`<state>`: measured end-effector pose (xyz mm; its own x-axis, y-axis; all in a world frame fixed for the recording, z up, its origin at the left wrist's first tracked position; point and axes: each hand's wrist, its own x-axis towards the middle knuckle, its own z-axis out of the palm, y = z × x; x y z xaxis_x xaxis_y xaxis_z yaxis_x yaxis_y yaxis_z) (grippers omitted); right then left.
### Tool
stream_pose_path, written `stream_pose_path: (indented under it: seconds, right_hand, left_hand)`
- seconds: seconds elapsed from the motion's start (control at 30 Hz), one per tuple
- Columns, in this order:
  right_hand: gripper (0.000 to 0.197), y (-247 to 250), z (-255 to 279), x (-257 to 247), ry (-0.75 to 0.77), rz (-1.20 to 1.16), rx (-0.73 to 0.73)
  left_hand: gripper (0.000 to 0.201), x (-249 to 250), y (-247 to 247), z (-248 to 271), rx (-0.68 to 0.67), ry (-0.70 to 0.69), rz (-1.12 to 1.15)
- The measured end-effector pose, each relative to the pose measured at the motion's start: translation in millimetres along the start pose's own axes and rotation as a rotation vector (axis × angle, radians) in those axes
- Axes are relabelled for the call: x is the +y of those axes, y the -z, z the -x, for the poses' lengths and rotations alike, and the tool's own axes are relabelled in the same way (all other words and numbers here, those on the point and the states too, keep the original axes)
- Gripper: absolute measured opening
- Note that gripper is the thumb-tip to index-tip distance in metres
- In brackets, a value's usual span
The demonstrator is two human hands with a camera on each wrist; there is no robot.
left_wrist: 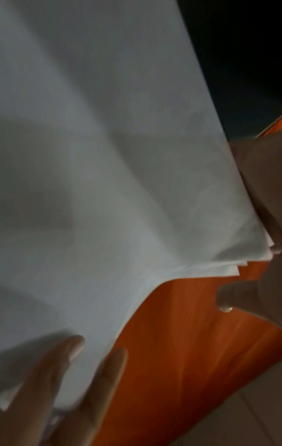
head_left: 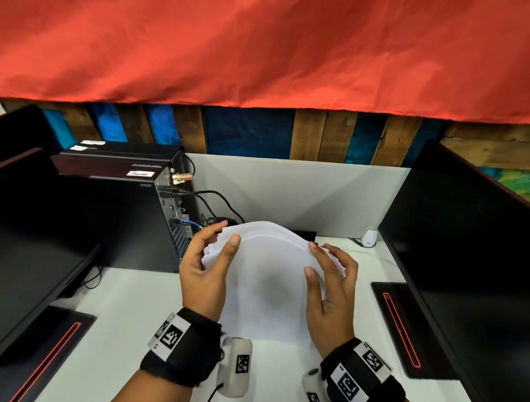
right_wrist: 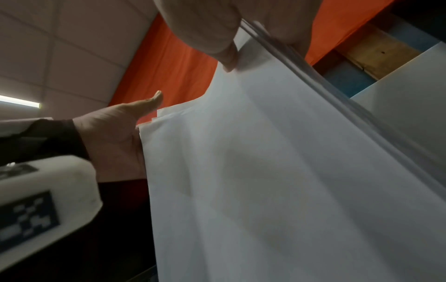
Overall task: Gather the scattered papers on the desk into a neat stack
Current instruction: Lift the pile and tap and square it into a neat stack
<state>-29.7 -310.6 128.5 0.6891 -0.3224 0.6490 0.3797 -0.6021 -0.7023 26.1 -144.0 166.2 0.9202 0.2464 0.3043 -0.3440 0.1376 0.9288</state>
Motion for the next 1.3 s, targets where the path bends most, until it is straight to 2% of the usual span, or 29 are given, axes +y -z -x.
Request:
stream_pose_path:
  seconds: [0.13, 0.33, 0.5, 0.67, 0.8, 0.9, 1.0, 1.03, 1.2, 1.3]
  right_hand:
    - [0.047, -0.2, 0.7, 4.8, -0.008, 0.021, 0.027]
    - [0.051, 1.3, -2.7, 2.6, -0.017, 0.023, 0.047]
    - [0.039, 1.2, -4.6, 6.1, -0.013, 0.034, 0.065]
    - [0.02, 2.3, -5.2, 5.6, 0.022, 0.013, 0.107]
    - [0.006, 3.4, -5.0, 7.3, -0.028, -0.066, 0.107]
    - [0.031, 3.4, -4.0, 10.9, -0.112, -0.16, 0.15]
    - [0.03, 2.5, -3.7, 11.0, -0.142, -0.213, 0.181]
    - [0.027, 1.9, -3.6, 10.1, -0.127, -0.225, 0.184]
    - [0.025, 2.9, -0.7, 4.1, -0.067, -0.254, 0.183]
    - [0.038, 3.8, 0.2, 4.4, -0.079, -0.246, 0.201]
  left_hand:
    - [0.007, 4.0, -1.1, -6.3, 0.015, -0.047, -0.052]
    - [0.013, 1.3, 3.8, -10.1, -0.016, -0.089, -0.115]
    - [0.012, -1.4, 7.5, -9.8, -0.013, -0.133, -0.137]
    - [0.013, -4.6, 12.6, -11.5, -0.022, -0.112, -0.105]
    - [0.011, -6.3, 15.4, -12.2, -0.012, -0.07, -0.034]
    - [0.016, -7.3, 14.8, -7.8, -0.031, -0.024, 0.046]
    - [0.038, -10.1, 13.1, -1.8, -0.06, -0.018, 0.033]
    - [0.04, -10.5, 11.5, -1.2, -0.054, -0.022, 0.012]
    - [0.024, -8.8, 4.2, -8.2, 0.051, 0.025, 0.009]
    - [0.012, -10.0, 7.6, -10.4, 0.086, 0.042, 0.049]
